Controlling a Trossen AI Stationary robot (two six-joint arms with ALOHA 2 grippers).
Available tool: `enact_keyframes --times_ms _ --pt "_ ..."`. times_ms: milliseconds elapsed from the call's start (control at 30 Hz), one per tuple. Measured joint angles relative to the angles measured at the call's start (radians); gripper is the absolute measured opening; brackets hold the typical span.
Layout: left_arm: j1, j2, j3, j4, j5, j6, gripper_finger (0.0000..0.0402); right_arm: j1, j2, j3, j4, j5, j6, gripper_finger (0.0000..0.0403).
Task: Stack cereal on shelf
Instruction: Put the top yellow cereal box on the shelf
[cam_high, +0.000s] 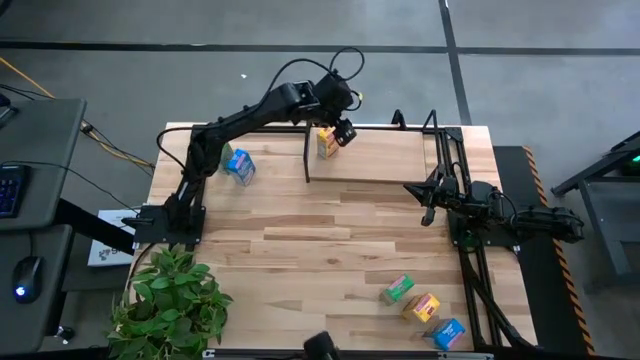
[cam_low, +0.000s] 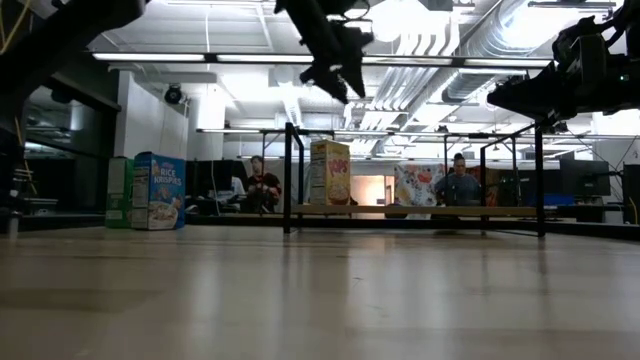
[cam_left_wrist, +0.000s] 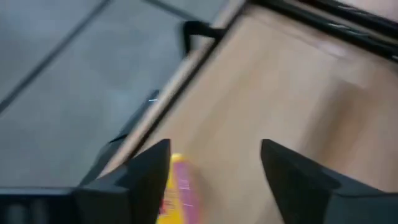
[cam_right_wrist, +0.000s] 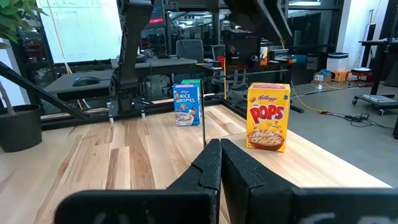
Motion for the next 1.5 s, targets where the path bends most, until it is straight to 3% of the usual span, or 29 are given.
enact_keyframes --times_ms 100,200,267,500,800,1500 --pt "-0.023 -0.003 -0.001 -0.021 0.078 0.102 0.0151 0.0 0.0 0.0 0.0 0.0 0.0 0.0" --pt "-0.052 0.006 -0.04 -0.01 0.087 0.219 0.0049 0.0 0.0 0.0 0.0 0.0 0.0 0.0" --pt "-0.066 0.011 -0.095 0.019 0.088 0.293 0.0015 0.0 0.0 0.0 0.0 0.0 0.0 0.0" --pt "-0.072 0.011 -0.244 0.244 0.093 0.503 0.0003 0.0 0.0 0.0 0.0 0.0 0.0 0.0" --pt "-0.028 0.009 -0.331 0.273 -0.019 0.667 0.0001 0.0 0.0 0.0 0.0 0.0 0.0 0.0" --pt "0.052 0.01 -0.331 0.332 -0.035 0.693 0.0 0.0 0.0 0.0 0.0 0.0 0.0 0.0"
